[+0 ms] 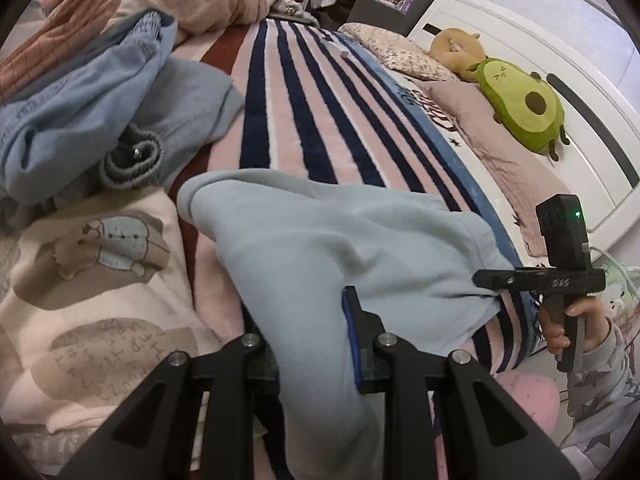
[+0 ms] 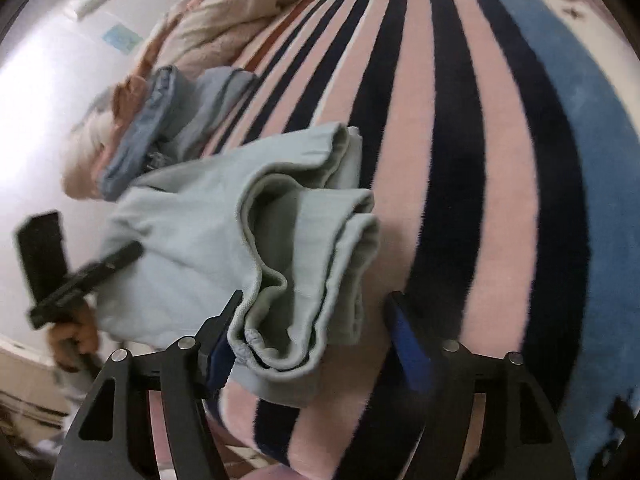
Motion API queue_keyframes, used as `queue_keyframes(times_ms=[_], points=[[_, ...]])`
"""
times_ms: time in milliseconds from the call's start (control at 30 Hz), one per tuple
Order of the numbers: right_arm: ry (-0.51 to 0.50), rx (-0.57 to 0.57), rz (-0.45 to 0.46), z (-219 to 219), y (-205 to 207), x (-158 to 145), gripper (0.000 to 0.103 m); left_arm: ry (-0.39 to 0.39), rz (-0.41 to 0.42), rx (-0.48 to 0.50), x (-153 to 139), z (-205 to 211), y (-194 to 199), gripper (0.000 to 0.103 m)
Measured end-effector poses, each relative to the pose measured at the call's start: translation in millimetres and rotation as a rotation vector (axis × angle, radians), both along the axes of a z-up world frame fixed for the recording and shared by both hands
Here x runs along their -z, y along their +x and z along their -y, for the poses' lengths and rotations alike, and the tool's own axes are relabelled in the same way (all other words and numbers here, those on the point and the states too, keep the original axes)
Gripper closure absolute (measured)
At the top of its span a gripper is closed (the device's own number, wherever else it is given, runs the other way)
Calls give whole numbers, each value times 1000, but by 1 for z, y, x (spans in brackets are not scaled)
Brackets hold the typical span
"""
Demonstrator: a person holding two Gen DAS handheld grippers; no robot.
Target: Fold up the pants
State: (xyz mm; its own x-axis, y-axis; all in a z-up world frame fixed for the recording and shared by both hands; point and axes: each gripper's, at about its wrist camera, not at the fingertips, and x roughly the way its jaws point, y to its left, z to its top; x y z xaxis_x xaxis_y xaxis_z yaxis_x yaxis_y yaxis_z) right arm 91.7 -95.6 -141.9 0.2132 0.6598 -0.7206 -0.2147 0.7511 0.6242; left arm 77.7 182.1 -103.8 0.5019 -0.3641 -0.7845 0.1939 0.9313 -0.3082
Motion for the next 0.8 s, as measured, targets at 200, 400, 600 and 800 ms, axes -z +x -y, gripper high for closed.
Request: queue_keyframes(times_ms=[200, 400, 600, 800], points=[[148, -105, -73, -15, 0, 9, 42, 2, -8, -9, 4, 0, 2, 83], [163, -47, -35, -18, 3, 4, 83, -6, 17, -12, 0, 0, -4, 84], [165, -43, 119, -26, -7, -53, 85, -8, 120, -23, -36, -6, -13, 84], [182, -79, 241, -51, -12, -111, 85, 7, 235, -55, -89, -39, -32, 84]])
